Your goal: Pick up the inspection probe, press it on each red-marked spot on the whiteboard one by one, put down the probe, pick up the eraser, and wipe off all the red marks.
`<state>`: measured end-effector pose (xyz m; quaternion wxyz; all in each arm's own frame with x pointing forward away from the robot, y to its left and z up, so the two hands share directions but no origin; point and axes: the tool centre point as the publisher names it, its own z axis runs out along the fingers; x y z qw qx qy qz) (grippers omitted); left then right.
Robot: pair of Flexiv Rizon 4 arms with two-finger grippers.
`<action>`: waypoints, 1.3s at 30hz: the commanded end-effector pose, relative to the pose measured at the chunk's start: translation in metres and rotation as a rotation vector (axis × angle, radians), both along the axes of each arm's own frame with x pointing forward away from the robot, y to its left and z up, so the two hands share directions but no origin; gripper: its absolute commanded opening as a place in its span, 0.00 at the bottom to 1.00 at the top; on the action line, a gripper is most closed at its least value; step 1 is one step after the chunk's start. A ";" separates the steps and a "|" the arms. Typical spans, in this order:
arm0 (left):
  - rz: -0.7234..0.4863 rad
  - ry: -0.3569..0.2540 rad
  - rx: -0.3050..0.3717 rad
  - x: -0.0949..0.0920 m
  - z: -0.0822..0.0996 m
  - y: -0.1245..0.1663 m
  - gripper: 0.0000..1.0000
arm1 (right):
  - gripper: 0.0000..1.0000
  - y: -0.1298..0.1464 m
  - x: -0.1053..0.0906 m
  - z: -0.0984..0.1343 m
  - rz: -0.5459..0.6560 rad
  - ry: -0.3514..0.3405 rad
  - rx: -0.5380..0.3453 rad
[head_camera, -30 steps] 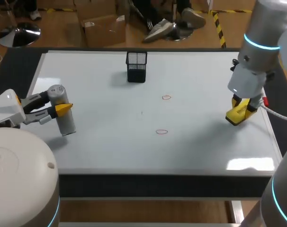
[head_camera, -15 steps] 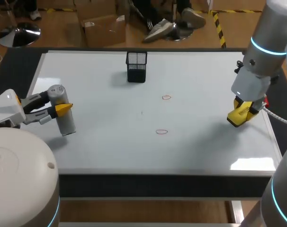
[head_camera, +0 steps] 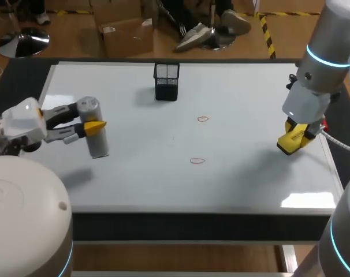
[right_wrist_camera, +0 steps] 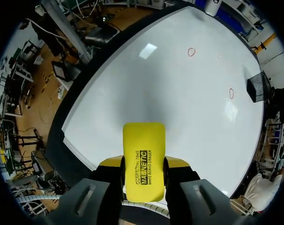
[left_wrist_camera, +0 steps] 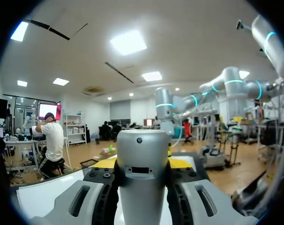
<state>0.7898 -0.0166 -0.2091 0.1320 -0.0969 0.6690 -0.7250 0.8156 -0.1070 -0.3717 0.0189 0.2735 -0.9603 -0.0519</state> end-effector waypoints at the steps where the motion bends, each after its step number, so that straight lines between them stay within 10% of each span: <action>1: -0.046 0.000 0.002 0.018 0.003 -0.024 0.00 | 0.00 0.000 0.000 0.001 0.002 0.000 -0.003; 39: -0.238 0.037 -0.027 0.095 -0.005 -0.242 0.00 | 0.00 0.000 0.000 0.001 0.002 0.000 -0.003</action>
